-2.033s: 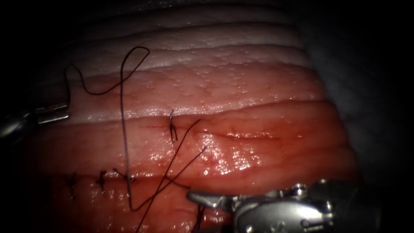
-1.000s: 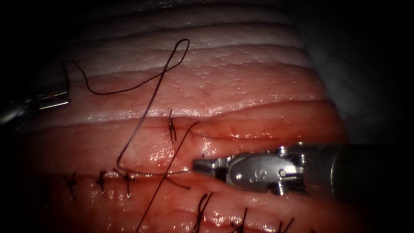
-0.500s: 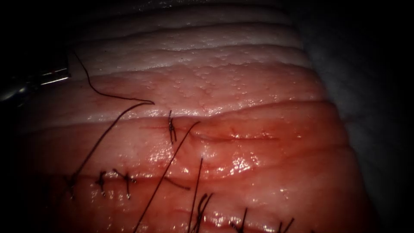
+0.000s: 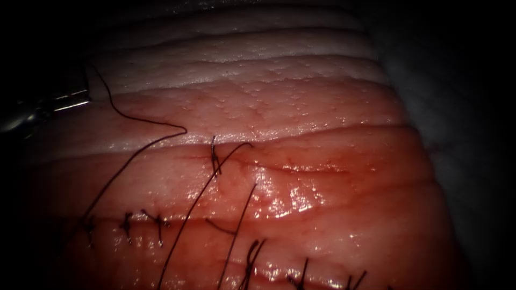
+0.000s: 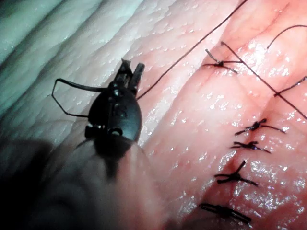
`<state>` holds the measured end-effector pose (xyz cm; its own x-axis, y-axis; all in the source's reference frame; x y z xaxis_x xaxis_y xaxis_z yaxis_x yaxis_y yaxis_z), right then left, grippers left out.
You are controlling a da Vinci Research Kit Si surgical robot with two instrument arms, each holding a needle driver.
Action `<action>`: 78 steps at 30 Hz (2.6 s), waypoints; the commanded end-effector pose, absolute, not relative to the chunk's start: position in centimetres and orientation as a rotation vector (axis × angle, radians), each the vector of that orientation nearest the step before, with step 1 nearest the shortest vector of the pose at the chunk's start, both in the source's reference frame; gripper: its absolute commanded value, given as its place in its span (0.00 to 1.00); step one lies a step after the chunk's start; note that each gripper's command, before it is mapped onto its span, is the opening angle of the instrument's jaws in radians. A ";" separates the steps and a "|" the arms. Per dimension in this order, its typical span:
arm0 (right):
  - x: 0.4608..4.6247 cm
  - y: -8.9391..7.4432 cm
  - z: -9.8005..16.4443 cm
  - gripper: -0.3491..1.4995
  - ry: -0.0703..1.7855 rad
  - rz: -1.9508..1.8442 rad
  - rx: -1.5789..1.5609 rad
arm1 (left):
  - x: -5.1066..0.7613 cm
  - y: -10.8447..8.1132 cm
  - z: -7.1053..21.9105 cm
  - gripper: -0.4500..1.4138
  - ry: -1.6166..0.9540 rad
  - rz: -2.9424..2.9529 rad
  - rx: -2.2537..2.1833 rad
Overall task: Wound Closure
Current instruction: Grab and pull suture through wound with right end-effector until short tail remains
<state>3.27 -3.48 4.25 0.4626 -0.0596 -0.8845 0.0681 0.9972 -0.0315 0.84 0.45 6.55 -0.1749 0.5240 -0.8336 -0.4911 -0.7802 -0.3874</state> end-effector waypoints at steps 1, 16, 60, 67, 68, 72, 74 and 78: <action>3.19 -3.2 4.4 0.83 1.100 -0.067 -0.018 | 0.78 0.5 6.6 0.00 -0.039 2.005 -1.439; 2.48 -2.4 4.8 0.94 1.138 0.008 -0.100 | 0.78 0.4 6.6 0.00 -0.039 2.008 -1.439; 2.81 -2.6 5.3 0.00 0.973 0.111 -0.020 | 0.76 0.4 6.6 0.00 -0.038 2.007 -1.442; 3.02 -3.3 4.5 0.00 1.004 0.051 -0.003 | 0.73 0.4 6.6 0.00 -0.039 2.009 -1.442; 3.02 -3.3 4.5 0.00 1.004 0.051 -0.003 | 0.73 0.4 6.6 0.00 -0.039 2.009 -1.442; 3.11 -3.4 4.3 0.00 1.012 0.044 0.012 | 0.71 0.4 6.6 0.00 -0.042 2.010 -1.445; 3.15 -3.5 4.2 0.00 1.017 0.036 0.012 | 0.70 0.4 6.6 0.00 -0.043 2.013 -1.443; 3.20 -3.5 4.1 0.00 1.021 0.029 0.011 | 0.69 0.4 6.6 0.00 -0.045 2.015 -1.444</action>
